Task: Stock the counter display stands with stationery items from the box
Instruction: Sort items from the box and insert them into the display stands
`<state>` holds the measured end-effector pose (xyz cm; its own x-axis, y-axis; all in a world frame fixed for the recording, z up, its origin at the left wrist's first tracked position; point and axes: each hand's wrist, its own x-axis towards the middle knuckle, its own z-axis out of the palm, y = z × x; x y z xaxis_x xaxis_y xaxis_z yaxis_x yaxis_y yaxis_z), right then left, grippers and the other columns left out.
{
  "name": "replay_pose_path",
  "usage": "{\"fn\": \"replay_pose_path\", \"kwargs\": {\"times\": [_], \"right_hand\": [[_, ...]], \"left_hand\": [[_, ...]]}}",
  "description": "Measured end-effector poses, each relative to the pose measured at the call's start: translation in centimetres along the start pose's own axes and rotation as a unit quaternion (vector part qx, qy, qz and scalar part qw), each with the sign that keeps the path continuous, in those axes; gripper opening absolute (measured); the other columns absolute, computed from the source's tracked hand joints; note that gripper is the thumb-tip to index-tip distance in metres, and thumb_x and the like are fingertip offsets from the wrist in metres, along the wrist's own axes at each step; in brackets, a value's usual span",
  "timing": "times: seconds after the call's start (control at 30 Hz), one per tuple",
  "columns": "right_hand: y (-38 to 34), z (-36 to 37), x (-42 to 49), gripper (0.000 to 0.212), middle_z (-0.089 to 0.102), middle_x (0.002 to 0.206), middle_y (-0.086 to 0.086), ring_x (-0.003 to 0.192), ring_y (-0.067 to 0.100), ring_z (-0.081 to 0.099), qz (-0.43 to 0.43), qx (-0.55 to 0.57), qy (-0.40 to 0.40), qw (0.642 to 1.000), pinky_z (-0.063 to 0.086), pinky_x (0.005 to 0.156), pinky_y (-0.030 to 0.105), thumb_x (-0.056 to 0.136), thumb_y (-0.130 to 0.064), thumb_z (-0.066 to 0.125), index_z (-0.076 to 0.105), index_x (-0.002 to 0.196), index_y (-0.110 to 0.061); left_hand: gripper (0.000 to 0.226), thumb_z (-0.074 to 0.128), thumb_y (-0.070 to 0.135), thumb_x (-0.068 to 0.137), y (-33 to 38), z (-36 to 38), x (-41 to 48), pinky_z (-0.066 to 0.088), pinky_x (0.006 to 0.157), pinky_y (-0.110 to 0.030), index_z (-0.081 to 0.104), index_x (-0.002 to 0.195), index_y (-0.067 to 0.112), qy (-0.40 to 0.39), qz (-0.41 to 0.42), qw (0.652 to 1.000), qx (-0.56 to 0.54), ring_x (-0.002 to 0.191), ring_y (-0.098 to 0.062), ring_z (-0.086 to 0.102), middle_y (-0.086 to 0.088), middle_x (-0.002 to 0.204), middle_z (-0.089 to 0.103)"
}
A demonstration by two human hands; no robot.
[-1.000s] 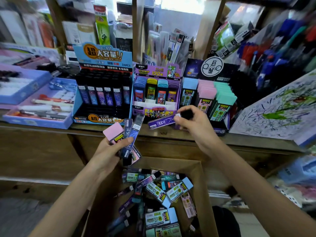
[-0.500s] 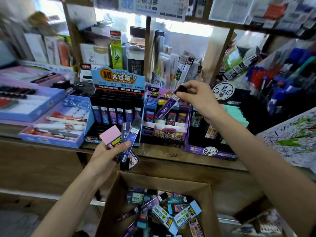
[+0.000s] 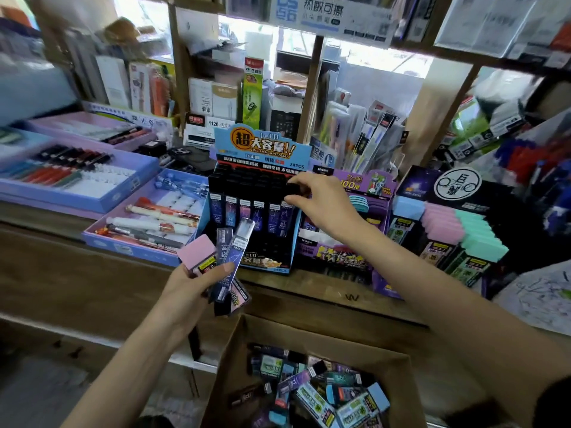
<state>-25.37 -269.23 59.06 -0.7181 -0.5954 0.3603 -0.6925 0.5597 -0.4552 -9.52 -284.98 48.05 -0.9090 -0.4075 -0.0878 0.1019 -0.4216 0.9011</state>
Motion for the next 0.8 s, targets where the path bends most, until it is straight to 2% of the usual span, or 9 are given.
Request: {"fn": "replay_pose_path", "kwargs": {"times": [0.23,0.33,0.43,0.53,0.63,0.8], "right_hand": [[0.4,-0.2,0.4,0.024,0.067,0.101,0.005,0.091,0.017,0.056,-0.008,-0.013,0.001,1.000,0.038,0.078,0.025,0.086,-0.017,0.066,0.067,0.109,-0.012],[0.6,-0.1,0.5,0.023,0.065,0.094,0.001,0.085,0.012,0.052,0.005,0.002,0.007,1.000,0.036,0.076,0.023,0.085,-0.018,0.068,0.067,0.107,-0.012],[0.5,0.3,0.6,0.021,0.055,0.078,-0.009,0.076,0.013,0.052,0.008,0.020,0.003,1.000,0.040,0.070,0.026,0.084,-0.018,0.069,0.062,0.103,-0.015],[0.5,1.1,0.3,0.025,0.055,0.074,-0.005,0.066,0.014,0.053,-0.012,-0.007,0.019,1.000,0.038,0.060,0.029,0.084,-0.018,0.069,0.051,0.100,-0.015],[0.9,1.7,0.0,0.023,0.054,0.086,0.000,0.085,0.021,0.050,-0.059,-0.120,0.048,0.990,0.035,0.064,0.031,0.084,-0.022,0.068,0.054,0.098,-0.012],[0.2,1.1,-0.4,0.020,0.050,0.107,0.007,0.101,0.023,0.044,-0.092,-0.172,0.086,0.977,0.037,0.083,0.029,0.090,-0.022,0.060,0.062,0.104,-0.008]], "left_hand": [[0.028,0.071,0.008,0.066,0.0,-0.1,0.6,0.054,0.058,-0.022,0.064,0.092,0.013,-0.019,0.002,1.000,-0.015,0.076,-0.015,0.070,0.001,0.079,0.073],[0.030,0.072,0.008,0.065,0.0,0.0,0.5,0.055,0.058,-0.023,0.065,0.094,0.015,-0.023,0.004,1.000,-0.020,0.078,-0.015,0.071,0.001,0.081,0.073],[0.030,0.072,0.009,0.066,0.2,0.2,0.4,0.055,0.060,-0.024,0.065,0.095,0.015,-0.029,0.007,0.999,-0.018,0.079,-0.015,0.071,0.001,0.083,0.074],[0.031,0.072,0.010,0.067,0.4,0.5,0.2,0.055,0.060,-0.024,0.065,0.096,0.015,-0.034,0.008,0.999,-0.019,0.079,-0.015,0.071,0.001,0.084,0.074],[0.033,0.072,0.011,0.066,0.6,0.7,0.0,0.055,0.062,-0.024,0.065,0.098,0.015,-0.035,0.010,0.999,-0.016,0.081,-0.015,0.070,0.001,0.085,0.073],[0.032,0.072,0.012,0.067,1.0,1.4,-0.3,0.054,0.065,-0.026,0.064,0.097,0.017,-0.043,0.006,0.999,-0.017,0.082,-0.014,0.070,0.002,0.085,0.073]]}}
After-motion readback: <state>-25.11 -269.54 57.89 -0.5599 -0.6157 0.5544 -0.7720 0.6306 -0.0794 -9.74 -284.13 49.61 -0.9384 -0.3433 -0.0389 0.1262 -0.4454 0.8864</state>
